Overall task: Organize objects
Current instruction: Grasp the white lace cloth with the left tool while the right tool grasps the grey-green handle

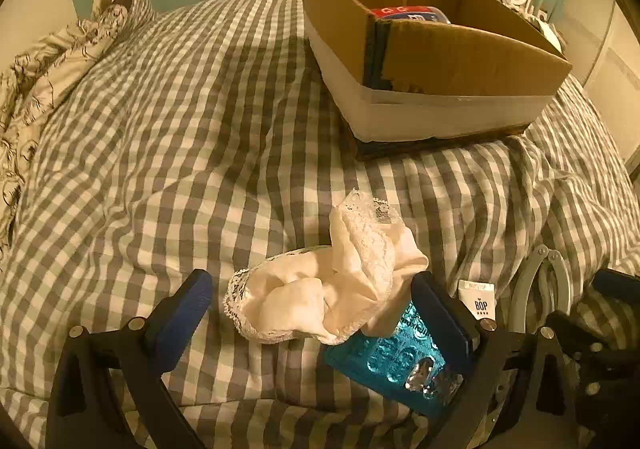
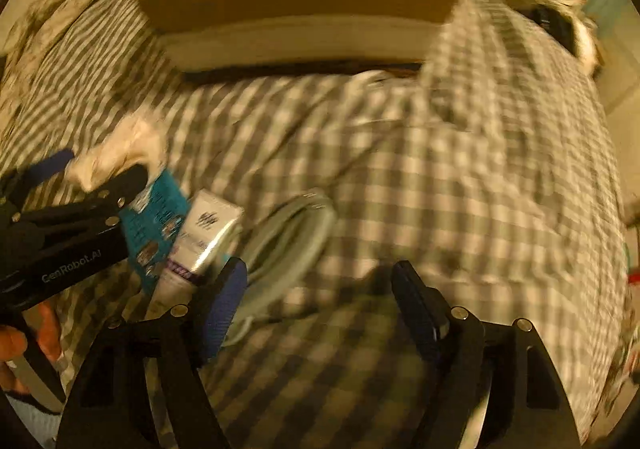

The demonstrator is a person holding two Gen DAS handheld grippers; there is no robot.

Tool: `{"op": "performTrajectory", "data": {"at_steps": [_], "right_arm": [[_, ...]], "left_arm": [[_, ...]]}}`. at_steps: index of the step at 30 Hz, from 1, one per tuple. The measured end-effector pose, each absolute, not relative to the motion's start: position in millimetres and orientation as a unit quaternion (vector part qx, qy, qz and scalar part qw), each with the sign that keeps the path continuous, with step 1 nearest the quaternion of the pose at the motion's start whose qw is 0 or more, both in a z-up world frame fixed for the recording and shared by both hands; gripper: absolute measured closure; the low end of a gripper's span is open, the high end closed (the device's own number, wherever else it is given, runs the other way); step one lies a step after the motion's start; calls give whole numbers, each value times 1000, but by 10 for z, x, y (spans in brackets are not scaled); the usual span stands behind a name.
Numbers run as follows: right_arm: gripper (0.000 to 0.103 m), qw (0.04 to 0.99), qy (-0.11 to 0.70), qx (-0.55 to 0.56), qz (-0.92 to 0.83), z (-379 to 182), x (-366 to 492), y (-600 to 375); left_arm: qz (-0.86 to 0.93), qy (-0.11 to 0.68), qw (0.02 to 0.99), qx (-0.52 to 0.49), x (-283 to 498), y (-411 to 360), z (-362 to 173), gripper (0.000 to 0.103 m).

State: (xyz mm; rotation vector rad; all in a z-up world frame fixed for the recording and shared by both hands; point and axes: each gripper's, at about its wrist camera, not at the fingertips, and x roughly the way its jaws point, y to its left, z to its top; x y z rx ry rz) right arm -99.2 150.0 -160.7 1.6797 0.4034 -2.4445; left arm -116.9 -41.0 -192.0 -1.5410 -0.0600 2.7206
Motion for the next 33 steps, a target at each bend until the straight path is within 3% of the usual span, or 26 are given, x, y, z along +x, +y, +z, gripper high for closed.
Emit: {"op": "performTrajectory", "data": {"at_steps": [2, 4, 7, 10, 15, 18, 21, 29, 33], "right_arm": [[26, 75, 138, 567, -808, -1647, -1011, 1479], [24, 75, 143, 575, -802, -1712, -1047, 1441], [20, 82, 145, 578, -799, -1780, -1058, 1379], [20, 86, 151, 576, -799, -1819, -1032, 1347], [25, 94, 140, 566, -807, -1767, -992, 1354], [41, 93, 140, 558, -812, -1728, -972, 1337], [68, 108, 150, 552, -813, -1709, -921, 1271], [84, 158, 151, 512, -831, -1520, -873, 1125], [86, 173, 146, 496, -838, -1401, -813, 1115]], "left_arm": [[868, -22, 10, -497, -1196, -402, -1952, 5], [862, -21, 19, -506, -1231, -368, -1998, 21], [858, -17, 27, -513, -1249, -331, -2044, 34], [860, -16, 36, -508, -1232, -309, -2029, 57], [863, -23, 46, -502, -1195, -309, -1995, 75], [866, -32, 46, -497, -1144, -347, -1951, 78], [869, -40, 44, -492, -1068, -394, -1871, 79], [871, -43, 39, -488, -826, -500, -1640, 79], [872, -46, 34, -486, -751, -553, -1563, 79]]}}
